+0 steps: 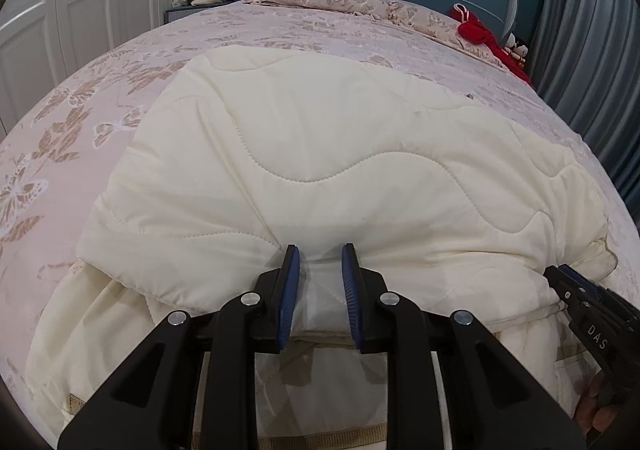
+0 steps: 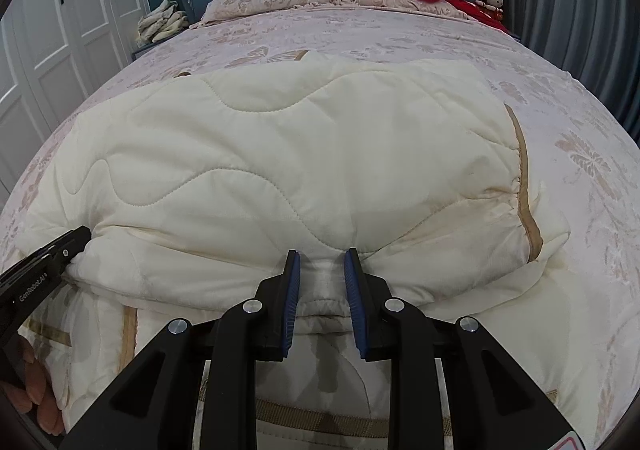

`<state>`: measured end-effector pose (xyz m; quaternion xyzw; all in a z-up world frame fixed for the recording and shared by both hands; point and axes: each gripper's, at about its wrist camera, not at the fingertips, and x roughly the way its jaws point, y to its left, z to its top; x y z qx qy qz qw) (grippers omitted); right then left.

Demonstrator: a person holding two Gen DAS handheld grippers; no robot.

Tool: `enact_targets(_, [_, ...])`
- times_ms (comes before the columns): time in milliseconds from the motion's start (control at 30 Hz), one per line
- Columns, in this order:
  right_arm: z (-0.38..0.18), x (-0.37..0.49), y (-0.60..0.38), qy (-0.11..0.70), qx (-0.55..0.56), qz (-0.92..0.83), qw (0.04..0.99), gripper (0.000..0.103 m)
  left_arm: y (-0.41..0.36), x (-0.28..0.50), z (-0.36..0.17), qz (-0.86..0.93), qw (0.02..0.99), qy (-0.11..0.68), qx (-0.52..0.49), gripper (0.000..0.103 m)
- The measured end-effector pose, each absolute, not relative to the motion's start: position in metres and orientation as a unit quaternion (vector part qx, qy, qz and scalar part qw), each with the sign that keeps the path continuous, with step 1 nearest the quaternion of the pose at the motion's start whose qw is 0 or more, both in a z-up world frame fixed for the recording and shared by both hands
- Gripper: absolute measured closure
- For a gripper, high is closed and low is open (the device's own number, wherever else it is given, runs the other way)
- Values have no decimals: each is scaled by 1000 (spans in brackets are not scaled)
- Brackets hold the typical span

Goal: Fold large clothes

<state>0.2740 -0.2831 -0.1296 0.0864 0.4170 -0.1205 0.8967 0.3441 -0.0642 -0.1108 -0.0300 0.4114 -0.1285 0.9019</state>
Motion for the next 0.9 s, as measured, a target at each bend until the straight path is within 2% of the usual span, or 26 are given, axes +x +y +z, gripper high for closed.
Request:
enact_targets(100, [-129, 272, -287, 414, 100, -113, 898, 80, -58, 344, -104, -137, 899, 413, -49, 82])
enact_targets(233, [-117, 272, -298, 425, 130, -97, 891, 80, -26, 351, -67, -157, 898, 398, -106, 81])
enact_targets(333, [-87, 277, -290, 413, 111, -80, 900, 78, -2, 377, -37, -134, 910, 376, -113, 72])
enact_targets(433, [-55, 304, -272, 395, 96, -45, 912, 82, 14, 428, -23, -111, 909, 383, -121, 72])
enact_targets(467, [-48, 321, -265, 393, 102, -24, 913, 86, 14, 439, -21, -107, 909, 386, -118, 73])
enact_targets(600, [-43, 390, -240, 409, 144, 36, 901, 96, 5, 490, -25, -98, 905, 404, -92, 73])
enact_targets(900, [-66, 513, -168, 451, 109, 86, 882, 97, -12, 542, -85, -76, 869, 481, -89, 73])
